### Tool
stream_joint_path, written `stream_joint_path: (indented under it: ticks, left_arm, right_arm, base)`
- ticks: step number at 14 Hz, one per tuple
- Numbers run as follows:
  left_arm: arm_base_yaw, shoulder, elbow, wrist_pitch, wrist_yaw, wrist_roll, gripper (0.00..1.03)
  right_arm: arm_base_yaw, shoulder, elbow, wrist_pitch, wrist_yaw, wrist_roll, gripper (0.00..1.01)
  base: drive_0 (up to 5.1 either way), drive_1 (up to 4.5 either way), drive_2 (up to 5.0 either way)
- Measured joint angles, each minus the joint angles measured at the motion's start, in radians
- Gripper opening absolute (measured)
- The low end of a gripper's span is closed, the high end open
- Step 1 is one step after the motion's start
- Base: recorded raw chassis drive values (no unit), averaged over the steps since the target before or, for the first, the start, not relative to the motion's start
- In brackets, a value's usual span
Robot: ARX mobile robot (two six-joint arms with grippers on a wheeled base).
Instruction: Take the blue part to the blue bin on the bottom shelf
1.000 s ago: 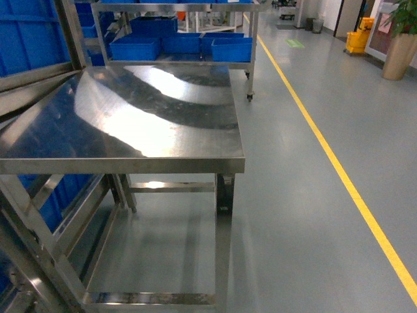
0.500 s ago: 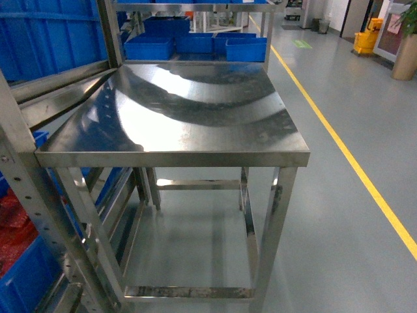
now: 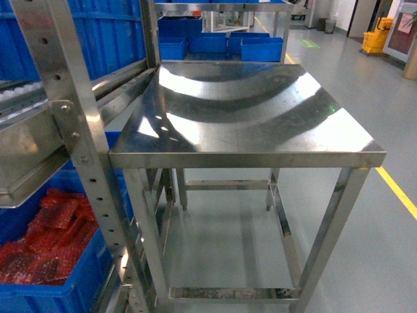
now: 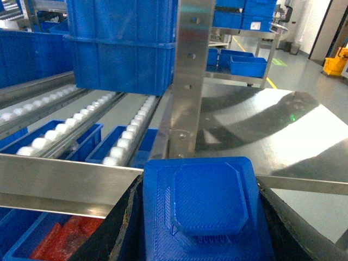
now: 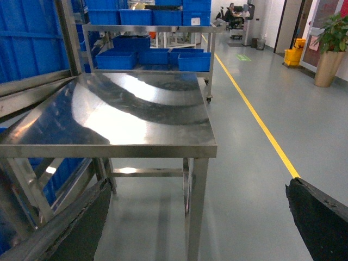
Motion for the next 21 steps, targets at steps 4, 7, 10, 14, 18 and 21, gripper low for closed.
stream_joint_path:
  ticks: [4, 7, 10, 14, 18, 21]
  left_arm:
    - [0.000, 0.000, 0.000, 0.002, 0.000, 0.000, 0.43]
    - [0.000, 0.000, 0.000, 0.001, 0.000, 0.000, 0.43]
    - [0.000, 0.000, 0.000, -0.001, -0.001, 0.000, 0.43]
    - [0.000, 0.000, 0.000, 0.000, 0.000, 0.000, 0.43]
    - [0.000, 0.000, 0.000, 0.001, -0.001, 0.000, 0.43]
    - [0.000, 0.000, 0.000, 0.001, 0.000, 0.000, 0.43]
  right_arm:
    - [0.000, 0.000, 0.000, 0.000, 0.000, 0.000, 0.98]
    - [0.000, 0.000, 0.000, 0.000, 0.000, 0.000, 0.98]
    - [0.000, 0.000, 0.000, 0.002, 0.000, 0.000, 0.98]
    - [0.000, 0.000, 0.000, 0.002, 0.000, 0.000, 0.98]
    - [0.000, 0.000, 0.000, 0.002, 0.000, 0.000, 0.98]
    - [0.000, 0.000, 0.000, 0.000, 0.000, 0.000, 0.98]
  base:
    - [-5.0, 2.41, 2.4]
    - [-5.0, 2.43, 2.4]
    - [-5.1, 2.40, 2.4]
    - [-5.0, 2.46, 2.5]
    - [-5.0, 2.47, 2.5]
    - [-5.0, 2.43, 2.4]
